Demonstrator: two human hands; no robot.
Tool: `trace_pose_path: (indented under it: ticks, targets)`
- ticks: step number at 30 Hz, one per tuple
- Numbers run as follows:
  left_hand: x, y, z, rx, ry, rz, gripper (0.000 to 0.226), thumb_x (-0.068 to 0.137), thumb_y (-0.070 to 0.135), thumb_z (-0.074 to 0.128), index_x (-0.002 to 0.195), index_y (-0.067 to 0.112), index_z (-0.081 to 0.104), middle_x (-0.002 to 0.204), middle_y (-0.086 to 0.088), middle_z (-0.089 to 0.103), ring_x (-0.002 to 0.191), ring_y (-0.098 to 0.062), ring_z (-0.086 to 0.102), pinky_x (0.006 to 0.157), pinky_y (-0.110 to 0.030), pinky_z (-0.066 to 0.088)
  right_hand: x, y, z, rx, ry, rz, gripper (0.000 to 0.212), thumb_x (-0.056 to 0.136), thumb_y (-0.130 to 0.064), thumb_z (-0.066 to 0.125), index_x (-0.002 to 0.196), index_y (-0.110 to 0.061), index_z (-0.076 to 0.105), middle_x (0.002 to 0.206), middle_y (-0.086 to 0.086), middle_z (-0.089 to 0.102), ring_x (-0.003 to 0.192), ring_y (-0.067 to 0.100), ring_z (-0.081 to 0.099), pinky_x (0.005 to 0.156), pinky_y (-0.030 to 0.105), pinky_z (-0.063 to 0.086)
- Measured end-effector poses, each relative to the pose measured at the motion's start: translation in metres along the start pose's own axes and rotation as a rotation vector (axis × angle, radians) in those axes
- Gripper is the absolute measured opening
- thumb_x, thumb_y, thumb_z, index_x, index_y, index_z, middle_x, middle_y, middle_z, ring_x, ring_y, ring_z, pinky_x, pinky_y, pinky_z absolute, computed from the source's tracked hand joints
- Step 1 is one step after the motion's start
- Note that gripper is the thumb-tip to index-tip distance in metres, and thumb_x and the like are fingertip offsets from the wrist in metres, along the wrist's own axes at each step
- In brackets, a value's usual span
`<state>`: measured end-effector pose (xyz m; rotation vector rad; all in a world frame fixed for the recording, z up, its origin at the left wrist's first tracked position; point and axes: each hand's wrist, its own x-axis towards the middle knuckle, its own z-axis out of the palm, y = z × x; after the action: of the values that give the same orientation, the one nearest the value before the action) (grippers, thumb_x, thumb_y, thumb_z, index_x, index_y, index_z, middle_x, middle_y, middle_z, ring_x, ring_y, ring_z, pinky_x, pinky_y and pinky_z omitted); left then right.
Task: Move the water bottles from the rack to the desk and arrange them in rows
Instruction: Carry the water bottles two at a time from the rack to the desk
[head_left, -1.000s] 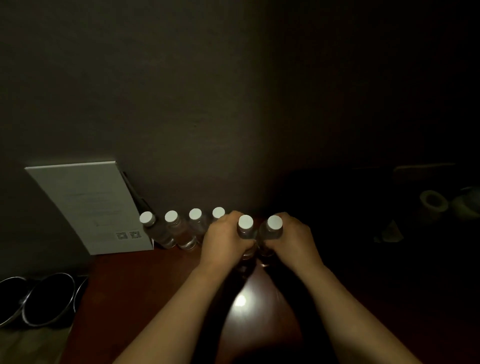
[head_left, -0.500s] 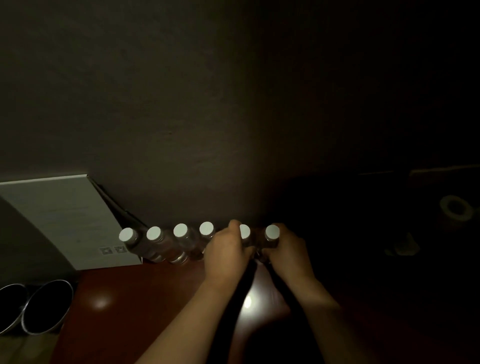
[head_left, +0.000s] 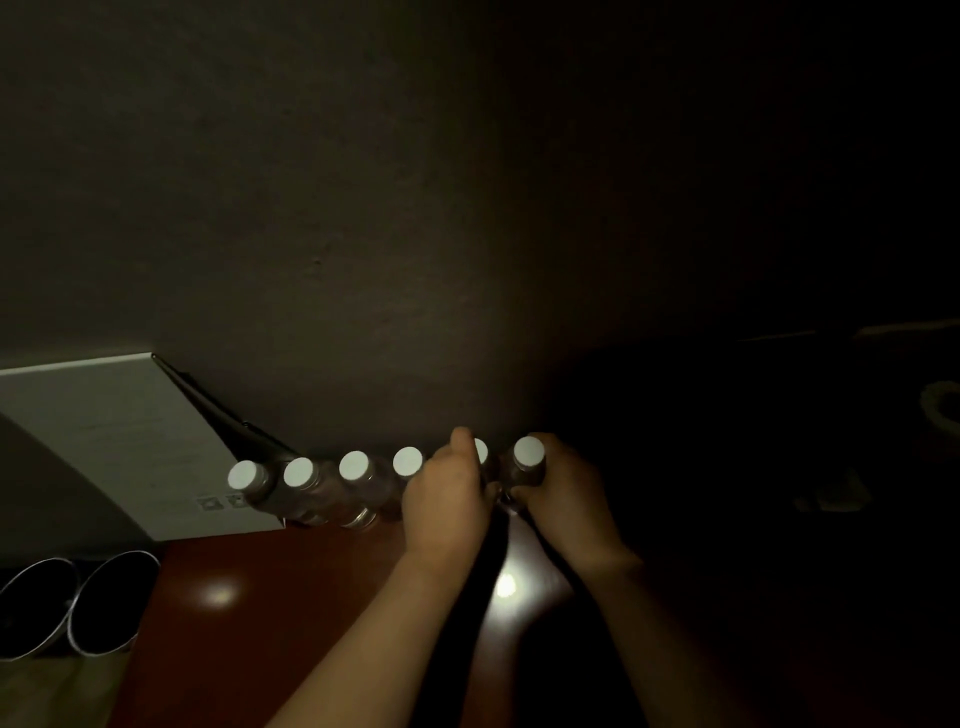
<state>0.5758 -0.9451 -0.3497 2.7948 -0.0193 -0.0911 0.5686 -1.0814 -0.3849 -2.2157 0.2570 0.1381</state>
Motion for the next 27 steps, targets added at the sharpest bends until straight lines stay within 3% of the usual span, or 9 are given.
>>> trace_pose_path:
  ticks: [8,13,15,18,21,24,27]
  targets:
    - [-0.004,0.003,0.002,0.059,0.006,-0.006,0.048,0.084,0.030,0.067,0.124,0.021,0.041,0.109,-0.005,0.060,0.092,-0.029,0.065,0.064,-0.038,0.054,0.000,-0.002,-0.002,0.011,-0.022,-0.006,0.045,0.079,-0.032,0.075,0.122,-0.026,0.060,0.123,-0.003,0.063,0.114,0.015,0.060,0.091,0.020,0.044]
    - [-0.007,0.006,-0.008,0.025,-0.038,-0.007,0.061,0.084,0.030,0.068,0.136,0.021,0.037,0.123,-0.007,0.054,0.102,-0.030,0.063,0.072,-0.040,0.055,-0.008,-0.013,-0.011,0.039,-0.052,0.040,0.082,0.072,-0.025,0.082,0.144,-0.025,0.043,0.141,0.001,0.053,0.129,0.019,0.051,0.106,0.029,0.042]
    - [-0.008,0.009,-0.019,0.018,-0.053,-0.002,0.067,0.083,0.033,0.069,0.139,0.022,0.036,0.127,-0.007,0.052,0.105,-0.029,0.062,0.073,-0.039,0.054,-0.015,-0.020,-0.018,0.017,-0.046,0.041,0.086,0.072,-0.024,0.082,0.147,-0.026,0.040,0.145,0.001,0.050,0.132,0.019,0.048,0.108,0.031,0.041]
    - [-0.016,0.011,-0.042,0.017,-0.025,0.036,0.066,0.081,0.033,0.071,0.138,0.023,0.039,0.129,-0.006,0.053,0.105,-0.029,0.061,0.076,-0.038,0.053,-0.032,-0.030,-0.032,0.001,0.006,-0.028,0.073,0.073,-0.030,0.078,0.140,-0.026,0.049,0.137,0.000,0.056,0.125,0.018,0.054,0.104,0.029,0.044]
    - [-0.031,0.009,-0.067,-0.039,0.020,0.065,0.067,0.078,0.032,0.074,0.136,0.023,0.044,0.125,-0.006,0.056,0.106,-0.028,0.061,0.082,-0.039,0.053,-0.056,-0.044,-0.044,-0.056,0.059,-0.090,0.058,0.077,-0.029,0.075,0.132,-0.024,0.056,0.131,-0.001,0.058,0.120,0.018,0.056,0.095,0.020,0.041]
    - [-0.053,0.003,-0.088,-0.070,0.049,0.074,0.069,0.076,0.035,0.075,0.137,0.024,0.045,0.122,-0.004,0.058,0.105,-0.025,0.060,0.081,-0.037,0.052,-0.081,-0.061,-0.048,-0.148,0.090,-0.122,0.060,0.079,-0.031,0.074,0.135,-0.023,0.054,0.134,0.001,0.054,0.122,0.022,0.053,0.099,0.027,0.043]
    - [-0.081,-0.010,-0.107,-0.038,0.051,0.066,0.066,0.075,0.040,0.075,0.132,0.026,0.047,0.120,-0.001,0.059,0.107,-0.024,0.059,0.081,-0.036,0.051,-0.108,-0.083,-0.045,-0.251,0.060,-0.211,0.048,0.078,-0.038,0.072,0.124,-0.028,0.059,0.125,-0.003,0.056,0.115,0.021,0.055,0.092,0.032,0.049]
